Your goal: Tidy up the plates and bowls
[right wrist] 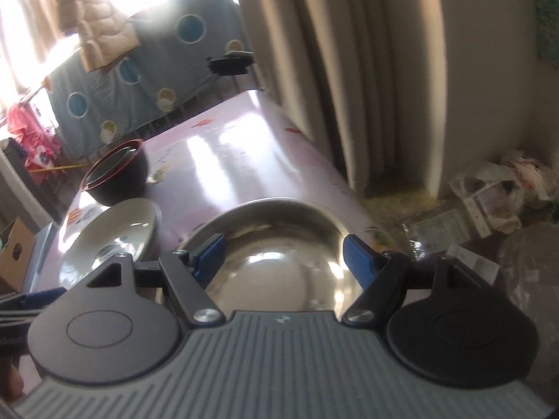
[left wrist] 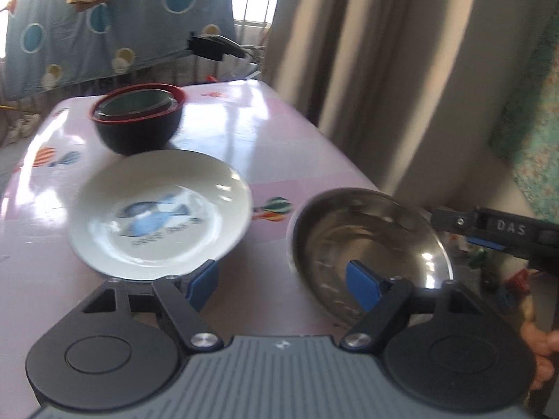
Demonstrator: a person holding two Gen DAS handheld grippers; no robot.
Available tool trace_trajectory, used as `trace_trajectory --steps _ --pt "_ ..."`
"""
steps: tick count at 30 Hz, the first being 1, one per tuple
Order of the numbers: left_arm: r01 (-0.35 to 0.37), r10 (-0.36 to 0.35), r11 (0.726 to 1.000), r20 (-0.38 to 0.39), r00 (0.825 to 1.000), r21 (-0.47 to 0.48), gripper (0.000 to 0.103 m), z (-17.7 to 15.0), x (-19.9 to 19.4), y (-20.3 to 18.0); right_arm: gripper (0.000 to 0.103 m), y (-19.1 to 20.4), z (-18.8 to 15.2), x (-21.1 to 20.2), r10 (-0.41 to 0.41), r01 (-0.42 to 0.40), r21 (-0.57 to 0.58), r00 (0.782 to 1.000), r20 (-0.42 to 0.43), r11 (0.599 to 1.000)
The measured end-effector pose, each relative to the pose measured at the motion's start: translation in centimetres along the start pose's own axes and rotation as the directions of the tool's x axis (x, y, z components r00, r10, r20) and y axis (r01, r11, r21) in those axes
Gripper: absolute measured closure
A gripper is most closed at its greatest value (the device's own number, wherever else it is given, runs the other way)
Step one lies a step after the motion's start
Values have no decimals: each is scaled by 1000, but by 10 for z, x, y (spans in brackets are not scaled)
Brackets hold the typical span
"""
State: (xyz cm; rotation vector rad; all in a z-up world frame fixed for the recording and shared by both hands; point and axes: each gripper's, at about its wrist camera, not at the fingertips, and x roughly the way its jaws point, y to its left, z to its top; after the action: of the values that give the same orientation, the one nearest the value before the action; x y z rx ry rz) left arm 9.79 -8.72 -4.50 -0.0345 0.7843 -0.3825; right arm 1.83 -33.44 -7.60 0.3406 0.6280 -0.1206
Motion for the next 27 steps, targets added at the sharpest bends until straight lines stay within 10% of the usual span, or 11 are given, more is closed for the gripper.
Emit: trace_trajectory --steps 13,22,27 --pt "-11 16 999 -123 992 37 80 -5 64 -14 57 -47 -14 46 -48 53 95 997 -58 994" --pt "-28 37 998 -131 991 64 85 -5 77 -18 91 -50 -17 72 -39 45 83 996 -80 996" --pt "-31 38 997 -120 992 65 86 -5 74 -17 92 -40 -17 69 -58 60 37 996 -64 997"
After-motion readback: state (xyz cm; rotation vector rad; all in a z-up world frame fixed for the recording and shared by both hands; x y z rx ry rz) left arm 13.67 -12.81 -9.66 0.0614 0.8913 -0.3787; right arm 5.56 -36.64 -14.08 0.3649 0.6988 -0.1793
